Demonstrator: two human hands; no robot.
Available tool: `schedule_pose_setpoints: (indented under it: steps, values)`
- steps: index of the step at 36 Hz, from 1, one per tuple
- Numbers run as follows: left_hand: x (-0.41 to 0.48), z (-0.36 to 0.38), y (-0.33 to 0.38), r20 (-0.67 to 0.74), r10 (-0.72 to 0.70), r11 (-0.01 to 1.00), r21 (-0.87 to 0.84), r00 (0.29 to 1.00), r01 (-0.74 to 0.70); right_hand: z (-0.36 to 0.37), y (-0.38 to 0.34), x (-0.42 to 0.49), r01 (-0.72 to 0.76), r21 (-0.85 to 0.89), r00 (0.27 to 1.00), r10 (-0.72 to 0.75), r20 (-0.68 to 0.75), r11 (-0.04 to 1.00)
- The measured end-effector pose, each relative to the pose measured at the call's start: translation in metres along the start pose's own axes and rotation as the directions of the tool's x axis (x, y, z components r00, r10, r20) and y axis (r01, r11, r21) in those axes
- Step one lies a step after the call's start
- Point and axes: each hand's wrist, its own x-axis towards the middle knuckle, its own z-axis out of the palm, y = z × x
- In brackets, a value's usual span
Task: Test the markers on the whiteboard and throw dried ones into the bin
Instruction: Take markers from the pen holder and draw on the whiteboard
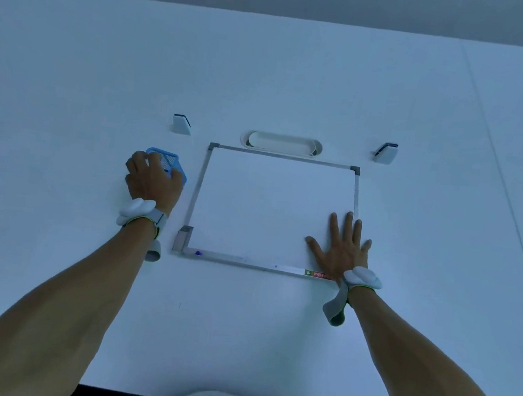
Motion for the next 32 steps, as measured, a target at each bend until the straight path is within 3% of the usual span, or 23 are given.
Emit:
schedule_pose_setpoints:
  steps: [6, 12, 23, 32]
  values:
    - [0.02, 0.007, -0.003, -0.062, -0.101, 0.995, -0.024, 0.993, 0.099, -0.003, -0.001, 0.0, 0.007, -0.004, 1.0, -0.007, 0.018, 1.0]
    - [0.025, 0.012, -0.009, 0.039, -0.219, 0.975, -0.016, 0.975, 0.22, -0.003, -0.001, -0.001, 0.004, 0.0, 1.0, -0.004, 0.012, 1.0]
    - [0.027, 0.012, -0.019, 0.026, -0.186, 0.978, -0.087, 0.982, 0.187, -0.004, -0.002, -0.001, 0.003, -0.002, 1.0, -0.003, 0.012, 1.0]
    - [0.027, 0.002, -0.004, -0.041, -0.043, 0.987, -0.154, 0.998, 0.036, -0.003, -0.001, -0.002, -0.001, -0.011, 1.0, 0.001, 0.021, 1.0]
